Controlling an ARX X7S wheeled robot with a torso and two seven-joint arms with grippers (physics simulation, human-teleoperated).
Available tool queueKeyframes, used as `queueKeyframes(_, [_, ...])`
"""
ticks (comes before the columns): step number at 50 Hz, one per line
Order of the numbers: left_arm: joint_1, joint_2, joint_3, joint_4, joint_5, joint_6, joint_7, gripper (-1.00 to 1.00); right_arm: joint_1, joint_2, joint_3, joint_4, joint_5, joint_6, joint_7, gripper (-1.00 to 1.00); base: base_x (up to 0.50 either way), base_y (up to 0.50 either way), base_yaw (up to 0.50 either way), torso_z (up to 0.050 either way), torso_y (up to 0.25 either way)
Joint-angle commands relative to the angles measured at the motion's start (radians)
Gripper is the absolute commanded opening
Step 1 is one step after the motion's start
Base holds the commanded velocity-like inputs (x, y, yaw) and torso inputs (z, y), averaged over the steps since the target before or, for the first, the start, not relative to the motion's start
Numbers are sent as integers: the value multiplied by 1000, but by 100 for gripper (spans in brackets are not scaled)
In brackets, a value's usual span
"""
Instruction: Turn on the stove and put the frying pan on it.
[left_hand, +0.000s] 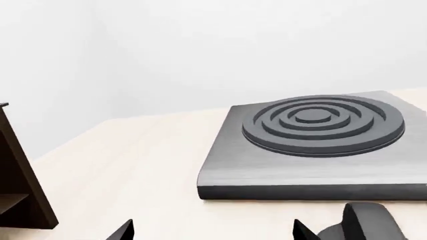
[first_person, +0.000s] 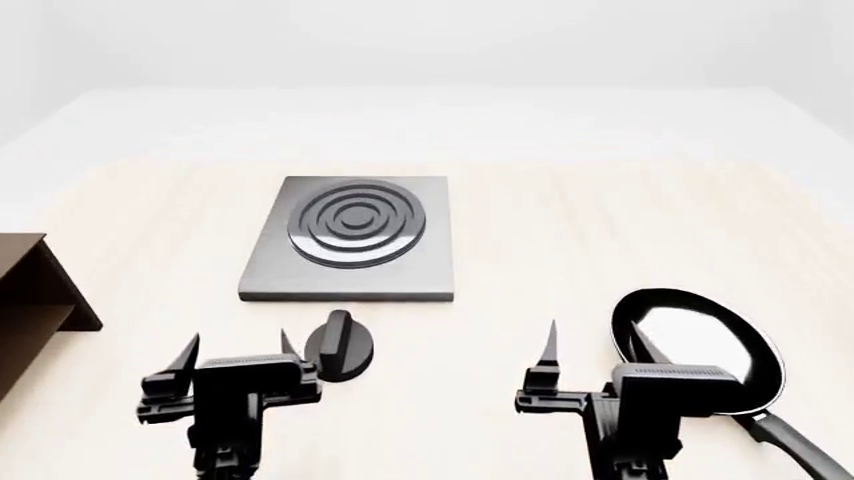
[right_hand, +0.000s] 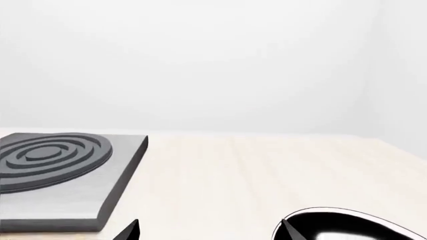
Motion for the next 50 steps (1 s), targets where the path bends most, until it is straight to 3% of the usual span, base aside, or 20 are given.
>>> queueKeyframes(1, [-60,3,8,-192,25,60,-39,100,-1,7,-7,4,5,-3,8,100,0,0,0,0,0])
queueKeyframes(26, [-46,17,115,-137,74,60,-24,100,-4,19,-10,20,27,-11,23,100,0,0,0,0,0])
queueKeyframes(37, [-20,10,183,-69,61,43,50,100,4,20,30,13,51,-13,57,100,0,0,0,0,0])
queueKeyframes(46, [-4,-5,216,68,24,-5,118,100,8,24,31,16,51,-15,68,100,0,0,0,0,0])
queueKeyframes(50, [21,-29,174,292,-39,-112,129,100,14,27,37,25,61,-5,72,100,0,0,0,0,0])
